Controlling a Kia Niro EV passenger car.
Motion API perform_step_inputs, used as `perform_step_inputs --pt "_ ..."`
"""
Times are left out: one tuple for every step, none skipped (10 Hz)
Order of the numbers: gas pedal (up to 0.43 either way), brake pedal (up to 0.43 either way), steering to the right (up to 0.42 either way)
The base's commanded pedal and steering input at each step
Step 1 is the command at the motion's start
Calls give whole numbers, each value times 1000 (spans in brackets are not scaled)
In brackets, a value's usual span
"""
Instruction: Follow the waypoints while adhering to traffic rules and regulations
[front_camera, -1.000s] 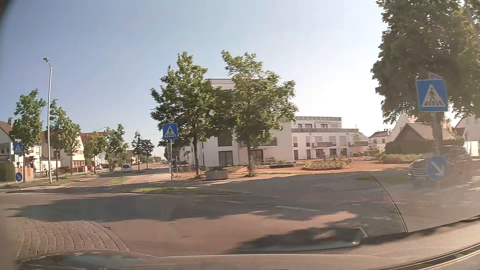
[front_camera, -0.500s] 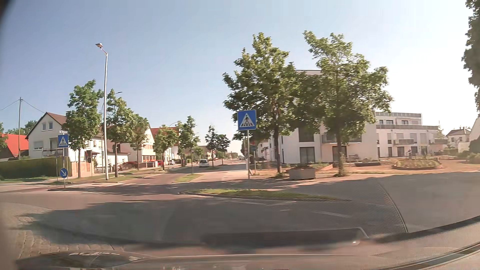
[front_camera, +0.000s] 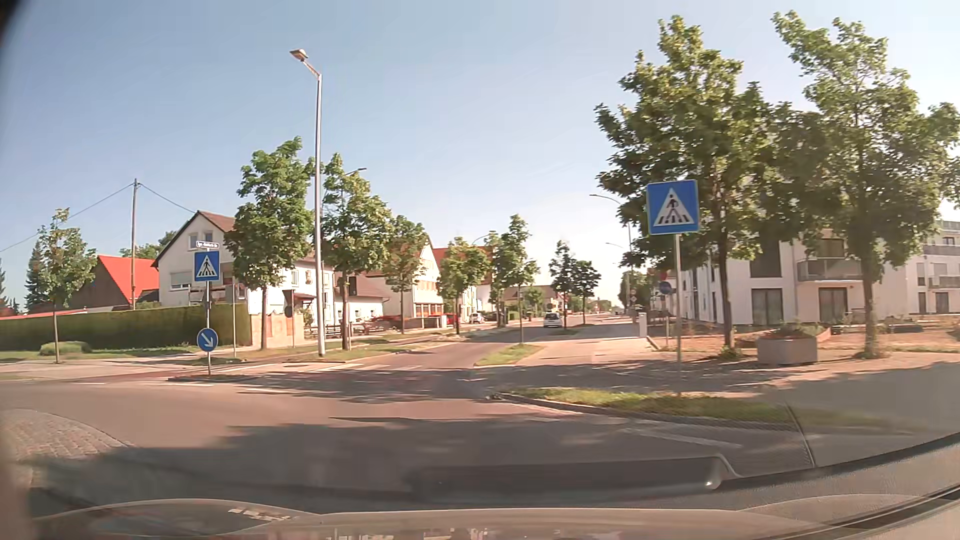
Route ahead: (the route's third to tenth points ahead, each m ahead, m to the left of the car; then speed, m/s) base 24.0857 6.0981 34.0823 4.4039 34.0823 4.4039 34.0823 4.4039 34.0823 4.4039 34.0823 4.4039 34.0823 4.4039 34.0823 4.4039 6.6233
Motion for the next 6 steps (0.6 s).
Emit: perform_step_inputs --pt "220 12 -216" --pt "220 12 -180" --pt "220 12 -168" --pt "220 12 -161" --pt "220 12 -154" --pt "220 12 -140"
